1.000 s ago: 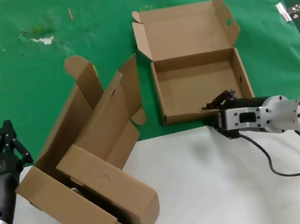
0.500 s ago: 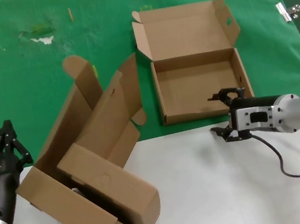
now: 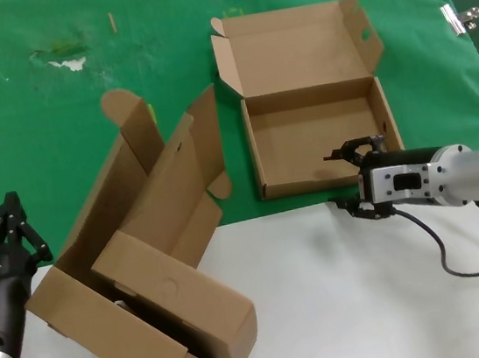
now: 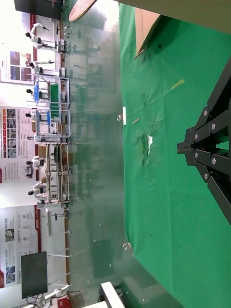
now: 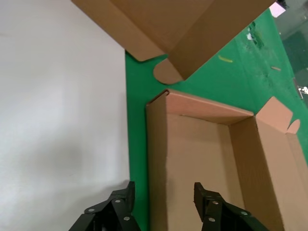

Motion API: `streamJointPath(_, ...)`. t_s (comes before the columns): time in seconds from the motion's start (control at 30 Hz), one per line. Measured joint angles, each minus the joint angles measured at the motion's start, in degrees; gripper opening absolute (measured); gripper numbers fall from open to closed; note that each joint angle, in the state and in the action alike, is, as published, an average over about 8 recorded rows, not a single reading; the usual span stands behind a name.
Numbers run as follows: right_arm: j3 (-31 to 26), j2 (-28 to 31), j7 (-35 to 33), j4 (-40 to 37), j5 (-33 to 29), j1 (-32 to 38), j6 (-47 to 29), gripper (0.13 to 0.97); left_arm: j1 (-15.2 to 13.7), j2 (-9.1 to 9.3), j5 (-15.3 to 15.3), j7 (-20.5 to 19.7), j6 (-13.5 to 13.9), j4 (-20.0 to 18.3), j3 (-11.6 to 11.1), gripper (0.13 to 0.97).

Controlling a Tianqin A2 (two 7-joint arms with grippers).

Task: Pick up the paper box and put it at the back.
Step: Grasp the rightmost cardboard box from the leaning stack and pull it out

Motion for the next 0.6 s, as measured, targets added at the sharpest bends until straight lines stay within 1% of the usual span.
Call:
streamJointPath(0.13,-0.01,-0.07,0.2,0.22,0.05,0.47,-0.32,0.462,0.0,0.0,0.0,0.0,0.0,0.0,0.0,0.14)
streamJointPath(0.4,-0.44,-0.14,-0.03,0.51,0.33,0.64,-1.31,0.342,0.0,0.0,0.0,0.0,0.0,0.0,0.0,0.14)
streamJointPath(0.43,-0.54,-0.16,-0.14,0.48,0.38,0.63,-1.48,0.342,0.0,0.0,0.0,0.0,0.0,0.0,0.0,0.14)
streamJointPath(0.6,-0.97,0.02,-0.53,0.76,0.66,0.54,-2.56,0.259,0.0,0.0,0.0,0.0,0.0,0.0,0.0,0.14)
